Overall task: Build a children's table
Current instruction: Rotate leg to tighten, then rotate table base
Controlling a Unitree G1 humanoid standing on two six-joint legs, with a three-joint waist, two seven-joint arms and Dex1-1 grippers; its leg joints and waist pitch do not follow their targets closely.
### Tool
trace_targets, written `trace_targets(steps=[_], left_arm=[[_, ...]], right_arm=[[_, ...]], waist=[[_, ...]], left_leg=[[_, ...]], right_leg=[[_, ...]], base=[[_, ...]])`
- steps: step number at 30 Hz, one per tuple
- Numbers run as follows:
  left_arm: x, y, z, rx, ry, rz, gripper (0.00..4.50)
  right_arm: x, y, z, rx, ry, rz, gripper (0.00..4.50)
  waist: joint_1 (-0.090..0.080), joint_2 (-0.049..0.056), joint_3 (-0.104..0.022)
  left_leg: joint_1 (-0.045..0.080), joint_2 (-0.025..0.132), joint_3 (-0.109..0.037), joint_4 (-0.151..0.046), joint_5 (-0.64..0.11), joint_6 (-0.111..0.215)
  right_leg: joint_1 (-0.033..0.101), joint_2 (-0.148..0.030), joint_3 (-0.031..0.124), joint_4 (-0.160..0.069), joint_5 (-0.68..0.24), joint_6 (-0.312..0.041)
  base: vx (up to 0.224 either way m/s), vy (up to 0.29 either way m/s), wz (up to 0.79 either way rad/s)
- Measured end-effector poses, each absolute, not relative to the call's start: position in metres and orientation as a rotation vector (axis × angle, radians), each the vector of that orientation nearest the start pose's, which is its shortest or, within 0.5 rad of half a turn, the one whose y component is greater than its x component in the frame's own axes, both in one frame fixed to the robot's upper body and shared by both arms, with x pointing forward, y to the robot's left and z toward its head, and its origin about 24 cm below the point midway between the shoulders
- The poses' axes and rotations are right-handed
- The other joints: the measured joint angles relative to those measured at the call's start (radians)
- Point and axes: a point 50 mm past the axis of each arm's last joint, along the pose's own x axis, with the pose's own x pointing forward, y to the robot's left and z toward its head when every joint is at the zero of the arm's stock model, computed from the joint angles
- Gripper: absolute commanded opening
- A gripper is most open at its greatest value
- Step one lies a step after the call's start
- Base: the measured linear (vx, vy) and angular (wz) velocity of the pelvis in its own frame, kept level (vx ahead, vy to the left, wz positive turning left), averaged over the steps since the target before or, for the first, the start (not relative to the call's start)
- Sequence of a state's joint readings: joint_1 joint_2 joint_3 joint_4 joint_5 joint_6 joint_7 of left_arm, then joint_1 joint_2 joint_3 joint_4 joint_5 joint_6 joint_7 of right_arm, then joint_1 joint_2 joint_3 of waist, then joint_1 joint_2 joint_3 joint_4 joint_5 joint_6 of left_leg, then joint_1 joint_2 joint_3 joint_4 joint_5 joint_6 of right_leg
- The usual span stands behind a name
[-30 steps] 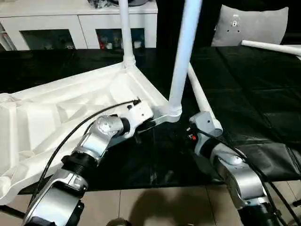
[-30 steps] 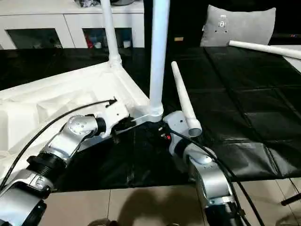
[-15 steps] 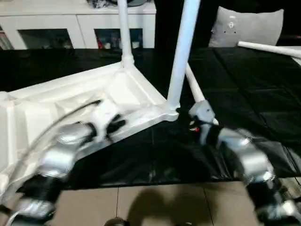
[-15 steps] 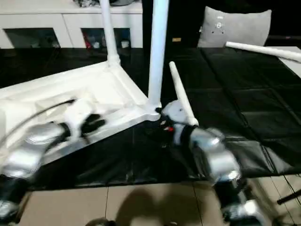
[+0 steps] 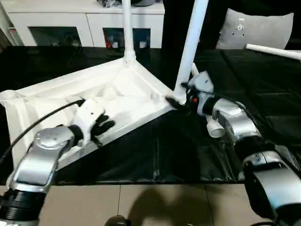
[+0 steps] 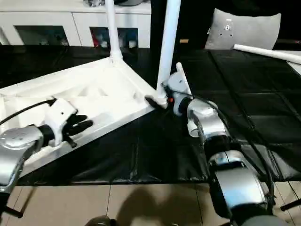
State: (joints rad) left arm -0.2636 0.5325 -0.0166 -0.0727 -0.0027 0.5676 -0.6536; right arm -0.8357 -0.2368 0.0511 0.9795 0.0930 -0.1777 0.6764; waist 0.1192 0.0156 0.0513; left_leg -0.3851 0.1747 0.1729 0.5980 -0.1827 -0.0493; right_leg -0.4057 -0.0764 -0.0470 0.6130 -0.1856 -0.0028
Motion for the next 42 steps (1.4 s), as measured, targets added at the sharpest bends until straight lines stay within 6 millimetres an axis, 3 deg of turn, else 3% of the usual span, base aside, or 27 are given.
trace_targets(steps=[4,5,9,15,17,23,27,31,35,42], left_arm=[[0.292,0.226,0.097,0.468,0.387,-0.417,1.16],[0.293,0.232,0.097,0.487,0.397,-0.384,0.92],[0.3,0.254,0.097,0.565,0.435,-0.252,0.7],[0.307,0.28,0.102,0.614,0.447,-0.101,0.36],[0.308,0.291,0.101,0.637,0.468,-0.065,0.03],[0.311,0.312,0.086,0.642,0.55,-0.042,0.01],[0.313,0.313,0.07,0.672,0.617,-0.098,0.01],[0.312,0.312,0.07,0.689,0.646,-0.214,0.01],[0.307,0.288,0.071,0.692,0.597,-0.482,0.01],[0.293,0.267,0.069,0.66,0.61,-0.768,0.01]], right_arm=[[0.367,-0.109,0.082,-0.138,0.025,0.838,4.5],[0.358,-0.099,0.075,-0.133,0.027,0.894,4.5],[0.325,-0.077,0.042,-0.097,0.096,1.052,4.5],[0.316,-0.079,0.035,-0.14,0.159,1.036,4.5],[0.312,-0.084,0.026,-0.137,0.213,0.991,4.5],[0.313,-0.089,0.013,-0.166,0.314,0.874,4.5],[0.327,-0.077,0.018,-0.195,0.336,0.782,4.5],[0.334,-0.064,0.02,-0.184,0.363,0.736,4.5],[0.339,-0.059,0.019,-0.182,0.396,0.704,4.5],[0.34,-0.055,0.017,-0.176,0.416,0.703,4.5]], waist=[[-0.006,0.0,0.0],[-0.006,-0.001,0.0],[-0.005,-0.001,0.0],[-0.002,-0.003,0.0],[-0.003,-0.004,-0.001],[-0.005,-0.003,0.0],[-0.008,-0.002,0.0],[-0.008,-0.002,0.0],[-0.003,-0.002,0.001],[-0.007,-0.001,0.001]], left_leg=[[0.0,0.001,0.0,0.0,0.0,0.0],[0.0,0.001,0.0,0.0,0.0,0.0],[0.0,0.001,-0.001,0.0,0.0,0.0],[0.002,0.0,-0.001,0.001,0.0,0.0],[0.002,0.0,-0.001,0.001,0.0,0.0],[0.001,0.001,-0.001,0.001,0.0,0.0],[0.001,0.001,-0.002,0.0,0.0,-0.001],[0.001,0.0,-0.001,-0.001,0.0,-0.001],[0.0,0.0,-0.001,-0.001,-0.001,-0.002],[0.005,0.0,-0.001,-0.001,0.001,-0.005]], right_leg=[[0.0,0.0,-0.001,0.0,0.0,0.0],[0.0,0.001,-0.001,0.0,0.0,0.0],[0.0,0.001,-0.001,0.0,0.0,0.0],[0.002,0.001,0.0,0.0,0.001,-0.001],[0.002,0.001,0.0,0.0,0.001,-0.001],[0.001,0.001,0.0,0.0,0.001,-0.001],[0.0,0.001,0.0,0.0,0.001,-0.001],[0.0,0.001,0.0,-0.001,0.001,-0.001],[0.0,0.0,0.0,-0.002,0.0,-0.002],[0.001,0.0,0.001,0.003,0.0,-0.002]], base=[[0.0,0.0,0.0],[0.0,0.0,0.0],[0.0,0.0,0.0],[0.0,0.0,0.0],[0.0,0.0,0.0],[0.0,0.0,0.0],[0.0,0.0,0.0],[0.0,0.0,0.0],[0.0,0.0,0.0],[0.0,0.0,0.0]])
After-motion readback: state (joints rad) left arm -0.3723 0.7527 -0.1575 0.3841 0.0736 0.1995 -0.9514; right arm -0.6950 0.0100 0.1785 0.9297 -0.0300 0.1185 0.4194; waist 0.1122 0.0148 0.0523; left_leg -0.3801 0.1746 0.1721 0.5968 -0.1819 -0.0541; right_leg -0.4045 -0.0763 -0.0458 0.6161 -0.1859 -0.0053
